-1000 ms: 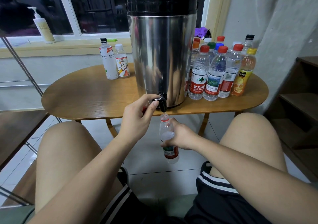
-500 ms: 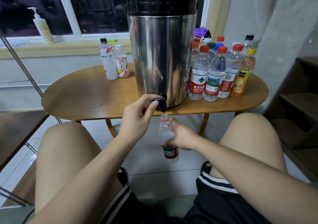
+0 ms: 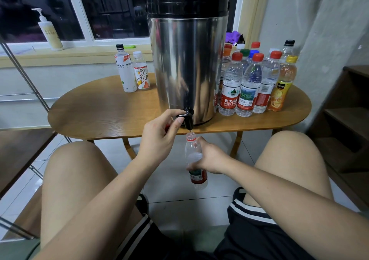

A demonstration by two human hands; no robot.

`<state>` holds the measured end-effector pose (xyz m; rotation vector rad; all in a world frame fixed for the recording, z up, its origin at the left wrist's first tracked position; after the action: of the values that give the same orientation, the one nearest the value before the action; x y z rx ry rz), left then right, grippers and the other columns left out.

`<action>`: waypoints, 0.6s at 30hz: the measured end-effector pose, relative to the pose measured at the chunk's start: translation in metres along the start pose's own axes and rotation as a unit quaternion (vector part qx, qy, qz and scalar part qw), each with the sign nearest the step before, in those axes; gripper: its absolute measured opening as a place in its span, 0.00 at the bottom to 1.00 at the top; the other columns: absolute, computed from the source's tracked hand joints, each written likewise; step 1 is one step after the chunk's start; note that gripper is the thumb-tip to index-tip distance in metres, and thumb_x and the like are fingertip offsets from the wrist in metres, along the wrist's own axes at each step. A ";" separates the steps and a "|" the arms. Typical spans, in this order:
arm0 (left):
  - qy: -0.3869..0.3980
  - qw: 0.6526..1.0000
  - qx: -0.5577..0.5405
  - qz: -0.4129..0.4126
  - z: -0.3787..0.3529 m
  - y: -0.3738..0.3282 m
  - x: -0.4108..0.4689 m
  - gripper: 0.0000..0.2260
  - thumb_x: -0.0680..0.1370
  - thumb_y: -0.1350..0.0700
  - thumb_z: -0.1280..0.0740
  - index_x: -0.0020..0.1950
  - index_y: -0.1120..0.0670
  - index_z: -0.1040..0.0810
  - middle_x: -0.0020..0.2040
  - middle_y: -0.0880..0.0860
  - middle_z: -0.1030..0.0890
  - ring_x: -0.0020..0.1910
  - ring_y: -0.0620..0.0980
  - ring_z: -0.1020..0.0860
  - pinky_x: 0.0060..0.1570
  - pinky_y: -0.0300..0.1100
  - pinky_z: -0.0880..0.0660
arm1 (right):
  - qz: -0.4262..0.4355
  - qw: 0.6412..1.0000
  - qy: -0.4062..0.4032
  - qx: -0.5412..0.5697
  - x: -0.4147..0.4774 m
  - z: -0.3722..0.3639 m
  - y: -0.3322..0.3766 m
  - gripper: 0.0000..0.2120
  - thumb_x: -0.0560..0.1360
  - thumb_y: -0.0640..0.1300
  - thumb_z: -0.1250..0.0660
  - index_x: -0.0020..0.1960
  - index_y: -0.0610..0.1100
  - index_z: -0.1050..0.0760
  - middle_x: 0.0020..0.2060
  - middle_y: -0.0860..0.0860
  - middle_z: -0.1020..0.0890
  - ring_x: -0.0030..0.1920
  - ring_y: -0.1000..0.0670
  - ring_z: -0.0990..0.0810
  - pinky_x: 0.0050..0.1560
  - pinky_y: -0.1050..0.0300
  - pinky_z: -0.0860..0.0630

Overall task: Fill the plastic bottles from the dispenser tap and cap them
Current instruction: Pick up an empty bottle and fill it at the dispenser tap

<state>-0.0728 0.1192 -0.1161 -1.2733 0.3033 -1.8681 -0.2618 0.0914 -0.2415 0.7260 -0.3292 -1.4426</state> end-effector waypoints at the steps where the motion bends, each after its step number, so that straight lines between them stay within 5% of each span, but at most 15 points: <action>1: 0.000 1.000 0.000 -0.001 0.000 0.000 0.000 0.09 0.87 0.51 0.31 0.65 0.48 0.16 0.35 0.38 0.25 0.34 0.43 0.27 0.37 0.31 0.35 | 0.000 1.000 0.000 0.000 0.000 0.000 0.000 0.46 0.62 0.60 0.13 0.70 0.59 0.36 0.66 0.49 0.20 0.62 0.44 0.18 0.59 0.42 0.15; 18: -0.004 1.000 0.006 -0.004 0.001 -0.003 0.000 0.09 0.87 0.51 0.31 0.66 0.48 0.16 0.36 0.37 0.25 0.35 0.43 0.26 0.37 0.30 0.35 | 0.013 1.000 -0.003 0.000 0.003 -0.001 0.000 0.46 0.60 0.61 0.12 0.69 0.59 0.36 0.64 0.51 0.19 0.61 0.45 0.17 0.59 0.43 0.15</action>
<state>-0.0729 0.1211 -0.1138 -1.2751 0.2830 -1.8686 -0.2610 0.0885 -0.2432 0.7149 -0.3411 -1.4202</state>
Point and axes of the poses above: each hand's wrist, its own x-axis towards the middle knuckle, its own z-axis out of the back of the hand, y = z × x, the point moved 6 cm from there along x, towards the middle knuckle
